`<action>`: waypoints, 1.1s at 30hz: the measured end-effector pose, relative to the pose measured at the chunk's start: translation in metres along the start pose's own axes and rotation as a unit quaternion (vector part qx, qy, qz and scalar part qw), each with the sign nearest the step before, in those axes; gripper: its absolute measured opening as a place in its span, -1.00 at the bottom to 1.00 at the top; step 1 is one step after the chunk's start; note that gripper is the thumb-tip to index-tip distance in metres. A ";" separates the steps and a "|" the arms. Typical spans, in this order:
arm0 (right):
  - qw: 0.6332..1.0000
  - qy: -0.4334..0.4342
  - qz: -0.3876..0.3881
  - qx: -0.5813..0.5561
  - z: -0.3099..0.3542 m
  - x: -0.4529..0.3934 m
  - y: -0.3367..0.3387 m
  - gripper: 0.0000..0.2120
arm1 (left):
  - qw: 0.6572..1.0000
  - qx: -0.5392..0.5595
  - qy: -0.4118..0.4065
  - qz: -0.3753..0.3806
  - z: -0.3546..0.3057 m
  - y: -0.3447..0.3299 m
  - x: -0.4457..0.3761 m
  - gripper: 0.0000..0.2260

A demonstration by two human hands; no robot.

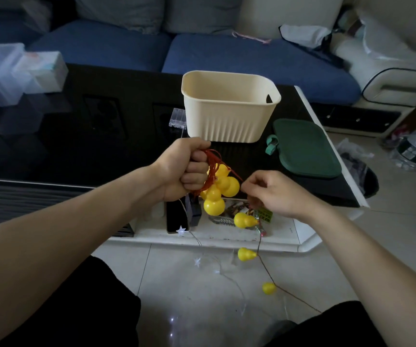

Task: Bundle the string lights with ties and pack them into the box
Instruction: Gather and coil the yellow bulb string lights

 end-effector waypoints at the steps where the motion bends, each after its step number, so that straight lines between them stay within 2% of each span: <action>1: 1.000 -0.007 -0.008 0.001 -0.003 -0.001 0.002 -0.81 | 1.000 0.002 0.000 0.001 0.000 0.000 0.000 -0.63; 6: 0.996 0.017 -0.077 -0.042 0.000 0.000 0.015 -0.80 | 1.000 0.011 -0.006 0.001 -0.003 -0.003 0.003 -0.68; 11: 0.991 0.070 -0.113 0.021 0.017 0.004 0.014 -0.90 | 0.998 0.048 -0.021 0.036 -0.008 -0.010 0.006 -0.76; 16: 0.976 0.101 -0.108 0.157 0.034 0.006 -0.002 -0.69 | 0.995 0.082 -0.062 0.017 -0.008 -0.014 0.001 -0.82; 21: 0.969 0.149 -0.163 0.107 0.056 0.018 -0.005 -0.81 | 0.988 0.131 -0.082 -0.003 -0.008 -0.010 -0.006 -0.75; 27: 0.963 0.194 -0.162 0.092 0.069 0.022 -0.009 -0.88 | 0.994 0.085 -0.061 0.021 -0.005 -0.011 -0.003 -0.76; 33: 0.954 0.227 -0.166 0.109 0.076 0.026 -0.010 -0.78 | 0.996 -0.084 -0.031 0.024 0.011 -0.020 -0.004 -0.75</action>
Point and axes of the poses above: each hand's wrist, its own x-axis away from the middle knuckle, its own y-axis out of the back of the hand, z = x × y, the point moved 8 cm from there along -x, towards the middle knuckle, and after that the axes turned 2 degrees about z, right-handed, at the moved point
